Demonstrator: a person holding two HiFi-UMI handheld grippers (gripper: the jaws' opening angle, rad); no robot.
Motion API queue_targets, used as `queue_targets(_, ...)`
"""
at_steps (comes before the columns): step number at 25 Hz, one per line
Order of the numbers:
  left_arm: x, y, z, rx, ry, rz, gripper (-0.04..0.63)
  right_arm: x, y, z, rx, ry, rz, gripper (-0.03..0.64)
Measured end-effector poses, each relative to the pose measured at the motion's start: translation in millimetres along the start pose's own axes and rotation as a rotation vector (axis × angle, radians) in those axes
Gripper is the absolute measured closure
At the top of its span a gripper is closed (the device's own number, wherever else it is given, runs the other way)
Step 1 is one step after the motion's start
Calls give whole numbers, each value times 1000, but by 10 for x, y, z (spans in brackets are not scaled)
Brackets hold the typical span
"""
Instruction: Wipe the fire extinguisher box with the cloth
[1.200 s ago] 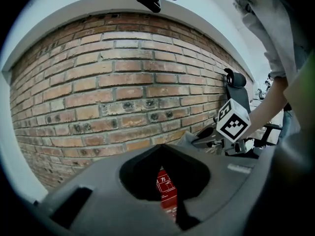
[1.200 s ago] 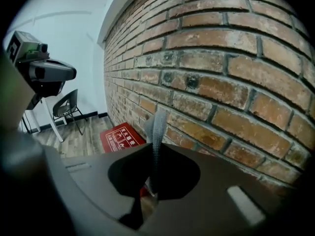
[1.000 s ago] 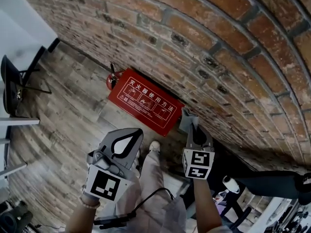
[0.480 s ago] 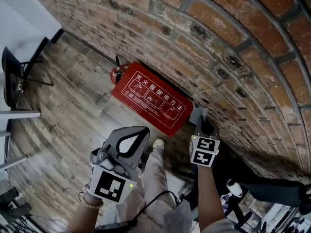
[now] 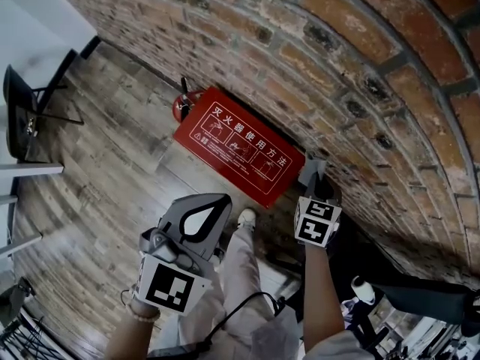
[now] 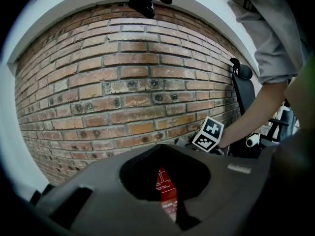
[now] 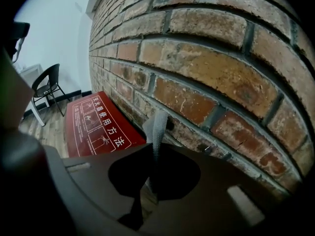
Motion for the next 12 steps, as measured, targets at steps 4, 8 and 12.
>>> queue_targets(4,-10,14,12,9,0,3,598,-29,60,58,6,-1,18,598)
queue_targets(8,-42,27,38,17,-7,3,598,-36,125,149,31,19,28,598)
queue_targets(12,-82,45,67,21,-14,4,598,-36,206,208,51,50,43,598)
Point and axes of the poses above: the fingertips, and each gripper's own axes: y forward along the fingers, z to its left, x out of its top, the point moved 5 cm from there along -y, backward along the fingers, and after that the axes turned 8 degrees about z, right-handed, at the moved point
